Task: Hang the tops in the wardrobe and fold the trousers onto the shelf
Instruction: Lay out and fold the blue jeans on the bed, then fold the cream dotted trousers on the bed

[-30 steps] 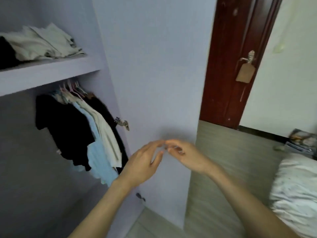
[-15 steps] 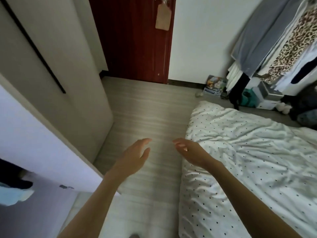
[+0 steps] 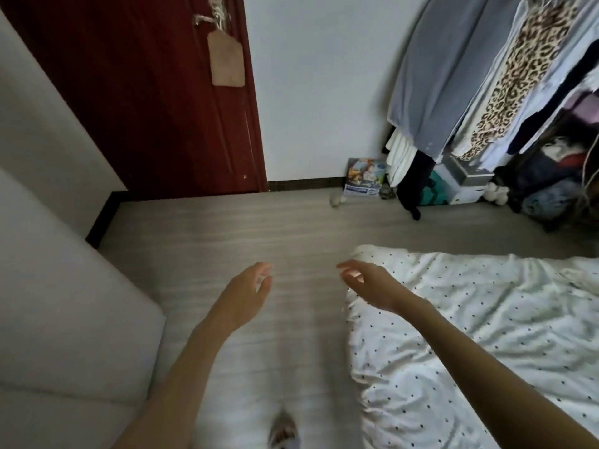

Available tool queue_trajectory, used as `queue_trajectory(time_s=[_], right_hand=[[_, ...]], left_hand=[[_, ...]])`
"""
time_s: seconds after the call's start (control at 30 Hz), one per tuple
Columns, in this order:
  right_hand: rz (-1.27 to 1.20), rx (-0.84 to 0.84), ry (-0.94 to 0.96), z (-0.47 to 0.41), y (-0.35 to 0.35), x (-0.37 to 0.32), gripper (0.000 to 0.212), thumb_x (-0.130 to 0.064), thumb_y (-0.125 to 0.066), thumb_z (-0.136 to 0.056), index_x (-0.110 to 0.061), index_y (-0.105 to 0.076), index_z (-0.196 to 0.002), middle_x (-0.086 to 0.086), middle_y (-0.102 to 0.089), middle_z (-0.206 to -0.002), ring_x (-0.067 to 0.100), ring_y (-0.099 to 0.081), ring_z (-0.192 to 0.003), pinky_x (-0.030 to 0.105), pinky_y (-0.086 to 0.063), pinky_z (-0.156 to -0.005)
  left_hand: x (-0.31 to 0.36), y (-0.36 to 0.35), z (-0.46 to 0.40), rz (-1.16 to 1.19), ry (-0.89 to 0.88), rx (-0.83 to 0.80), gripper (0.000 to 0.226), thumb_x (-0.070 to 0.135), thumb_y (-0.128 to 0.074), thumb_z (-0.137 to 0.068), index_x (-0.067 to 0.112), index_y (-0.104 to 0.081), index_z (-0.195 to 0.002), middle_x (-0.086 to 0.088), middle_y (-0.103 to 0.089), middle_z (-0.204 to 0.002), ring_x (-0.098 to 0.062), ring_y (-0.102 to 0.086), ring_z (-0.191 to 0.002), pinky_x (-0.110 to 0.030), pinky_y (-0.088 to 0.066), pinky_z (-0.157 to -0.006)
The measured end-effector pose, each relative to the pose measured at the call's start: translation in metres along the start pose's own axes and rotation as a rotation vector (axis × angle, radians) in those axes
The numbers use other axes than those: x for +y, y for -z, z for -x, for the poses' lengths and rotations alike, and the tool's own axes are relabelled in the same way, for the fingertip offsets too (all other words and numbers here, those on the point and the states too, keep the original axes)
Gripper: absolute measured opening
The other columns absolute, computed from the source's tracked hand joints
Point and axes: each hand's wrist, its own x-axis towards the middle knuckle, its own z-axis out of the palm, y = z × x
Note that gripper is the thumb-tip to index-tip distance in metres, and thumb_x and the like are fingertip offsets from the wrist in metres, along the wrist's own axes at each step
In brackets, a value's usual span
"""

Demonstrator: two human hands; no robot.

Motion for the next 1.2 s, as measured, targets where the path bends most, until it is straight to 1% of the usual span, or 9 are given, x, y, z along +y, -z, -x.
queue_trajectory(time_s=[0.2, 0.4, 0.53, 0.7, 0.9, 0.97, 1.0, 1.1, 1.2], right_hand=[[-0.052, 0.113, -0.103, -0.097, 0.070, 0.006, 0.034, -0.023, -0.046, -0.099, -0.015, -0.052, -0.132, 0.006, -0.060, -0.126, 0.021, -0.058, -0.113, 0.024, -0.041, -0.090], [-0.075, 0.304, -0.156, -0.206, 0.144, 0.043, 0.033, -0.021, -0.048, -0.098, -0.013, -0.055, -0.129, 0.007, -0.063, -0.123, 0.023, -0.060, -0.112, 0.029, -0.043, -0.093], [-0.139, 0.423, -0.192, -0.272, 0.204, 0.074, 0.031, -0.021, -0.049, -0.098, -0.011, -0.057, -0.127, 0.007, -0.064, -0.121, 0.022, -0.061, -0.110, 0.026, -0.042, -0.090], [-0.256, 0.571, -0.267, -0.319, 0.278, 0.119, 0.030, -0.020, -0.050, -0.097, -0.016, -0.058, -0.126, 0.003, -0.065, -0.119, 0.019, -0.061, -0.110, 0.030, -0.046, -0.094], [-0.318, 0.751, -0.478, -0.339, 0.361, 0.227, 0.030, -0.024, -0.050, -0.097, -0.019, -0.058, -0.125, 0.000, -0.066, -0.118, 0.017, -0.060, -0.109, 0.025, -0.045, -0.089], [-0.308, 0.797, -0.521, -0.341, 0.388, 0.265, 0.031, -0.025, -0.050, -0.097, -0.018, -0.058, -0.127, 0.000, -0.065, -0.120, 0.017, -0.060, -0.111, 0.023, -0.044, -0.089], [-0.311, 0.827, -0.554, -0.340, 0.402, 0.285, 0.032, -0.025, -0.049, -0.097, -0.018, -0.057, -0.127, 0.000, -0.064, -0.122, 0.017, -0.060, -0.111, 0.023, -0.043, -0.090], [-0.343, 0.942, -0.679, -0.324, 0.443, 0.344, 0.030, -0.024, -0.048, -0.098, -0.021, -0.057, -0.126, 0.001, -0.064, -0.121, 0.018, -0.060, -0.111, 0.031, -0.046, -0.094], [-0.414, 1.087, -0.817, -0.288, 0.471, 0.394, 0.030, -0.024, -0.049, -0.097, -0.020, -0.058, -0.126, 0.003, -0.065, -0.119, 0.019, -0.060, -0.111, 0.034, -0.046, -0.096]], left_hand=[[0.023, 0.044, -0.150, 0.022, -0.111, -0.114, 0.037, 0.026, -0.041, -0.100, 0.016, -0.047, -0.135, -0.003, -0.054, -0.134, -0.014, -0.051, -0.120, -0.026, -0.039, -0.102], [0.059, 0.047, -0.308, -0.014, -0.245, -0.179, 0.034, 0.028, -0.041, -0.100, 0.025, -0.048, -0.133, 0.005, -0.057, -0.130, -0.004, -0.051, -0.114, -0.018, -0.036, -0.091], [0.105, 0.043, -0.412, -0.071, -0.311, -0.238, 0.034, 0.029, -0.042, -0.099, 0.025, -0.050, -0.132, 0.003, -0.060, -0.125, -0.014, -0.056, -0.115, -0.033, -0.044, -0.098], [0.184, 0.019, -0.528, -0.059, -0.467, -0.332, 0.029, 0.020, -0.045, -0.098, 0.018, -0.055, -0.125, 0.005, -0.062, -0.110, -0.010, -0.058, -0.103, -0.023, -0.043, -0.089], [0.294, -0.077, -0.658, -0.115, -0.672, -0.537, 0.030, 0.021, -0.046, -0.098, 0.018, -0.055, -0.126, 0.007, -0.061, -0.111, -0.005, -0.057, -0.101, -0.021, -0.044, -0.093], [0.331, -0.115, -0.696, -0.134, -0.740, -0.582, 0.029, 0.024, -0.045, -0.098, 0.022, -0.055, -0.125, 0.011, -0.061, -0.110, 0.002, -0.055, -0.096, -0.009, -0.042, -0.085], [0.353, -0.138, -0.714, -0.147, -0.776, -0.619, 0.029, 0.024, -0.045, -0.098, 0.024, -0.055, -0.125, 0.013, -0.060, -0.110, 0.004, -0.055, -0.095, -0.007, -0.040, -0.082], [0.428, -0.208, -0.757, -0.155, -0.878, -0.731, 0.028, 0.024, -0.045, -0.098, 0.023, -0.055, -0.125, 0.010, -0.062, -0.113, -0.007, -0.058, -0.106, -0.024, -0.044, -0.093], [0.510, -0.278, -0.772, -0.220, -1.011, -0.890, 0.029, 0.029, -0.042, -0.099, 0.029, -0.052, -0.126, 0.012, -0.060, -0.116, -0.004, -0.056, -0.105, -0.029, -0.047, -0.094]])
